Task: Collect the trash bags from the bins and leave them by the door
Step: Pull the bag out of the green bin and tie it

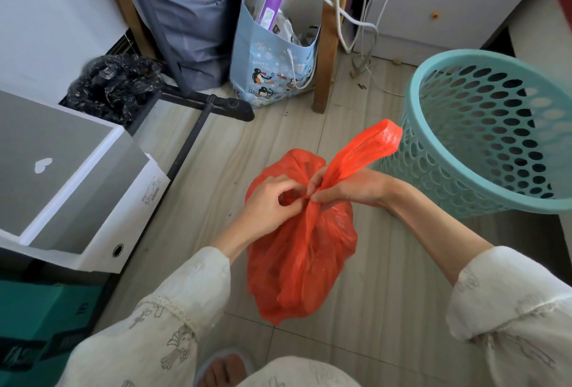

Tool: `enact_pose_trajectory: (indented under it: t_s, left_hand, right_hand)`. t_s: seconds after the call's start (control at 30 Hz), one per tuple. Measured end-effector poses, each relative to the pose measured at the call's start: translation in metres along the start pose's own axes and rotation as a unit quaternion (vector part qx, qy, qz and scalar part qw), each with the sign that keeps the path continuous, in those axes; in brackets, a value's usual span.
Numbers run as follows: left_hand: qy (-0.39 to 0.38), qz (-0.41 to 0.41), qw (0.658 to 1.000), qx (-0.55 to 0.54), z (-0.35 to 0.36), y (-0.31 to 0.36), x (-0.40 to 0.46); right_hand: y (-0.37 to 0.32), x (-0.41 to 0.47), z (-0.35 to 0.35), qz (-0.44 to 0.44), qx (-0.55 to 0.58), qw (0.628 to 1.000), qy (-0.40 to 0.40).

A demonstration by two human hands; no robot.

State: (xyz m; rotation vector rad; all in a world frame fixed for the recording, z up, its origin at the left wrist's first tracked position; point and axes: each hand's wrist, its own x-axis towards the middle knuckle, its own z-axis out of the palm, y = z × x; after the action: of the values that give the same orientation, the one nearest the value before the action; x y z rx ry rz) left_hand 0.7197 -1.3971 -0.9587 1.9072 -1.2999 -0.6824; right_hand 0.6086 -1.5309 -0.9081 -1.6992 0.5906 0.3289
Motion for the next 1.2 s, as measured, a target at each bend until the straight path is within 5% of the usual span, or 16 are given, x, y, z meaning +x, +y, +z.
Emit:
enact_pose_trajectory:
  t_s: [0.13, 0.23, 0.37, 0.43, 0.5, 0.57, 0.63, 1.2]
  left_hand:
    - [-0.004, 0.000, 1.000, 0.002, -0.005, 0.001, 0.002]
    - [0.018, -0.021, 1.000, 0.015, -0.003, 0.002, 0.002]
    - [0.044, -0.022, 0.999, 0.000, 0.001, 0.007, 0.002]
    - [0.053, -0.029, 0.998, -0.017, 0.000, 0.008, 0.001]
    - [0.046, -0.027, 0.998, -0.033, -0.003, 0.007, -0.001]
    - [0.043, -0.031, 0.998, -0.040, -0.004, 0.005, -0.005]
    - [0.048, -0.036, 0.997, -0.041, -0.005, 0.004, -0.007]
    - [0.006, -0.102, 0.988, -0.116, 0.001, -0.006, -0.001]
  right_hand:
    - [0.009, -0.002, 0.010, -0.062, -0.054, 0.990, 0.114]
    - [0.015, 0.002, 0.011, -0.120, -0.222, 0.956, 0.148]
    - [0.015, 0.010, 0.018, -0.069, -0.319, 0.923, 0.203]
    - [0.014, 0.014, 0.020, -0.062, -0.238, 0.941, 0.233]
    - [0.011, 0.014, 0.022, -0.021, -0.020, 0.972, 0.233]
    - [0.011, 0.011, 0.025, 0.009, 0.147, 0.965, 0.217]
    - [0.010, 0.007, 0.031, 0.024, 0.198, 0.956, 0.214]
    - [0.018, 0.006, 0.037, -0.056, 0.226, 0.954, 0.187]
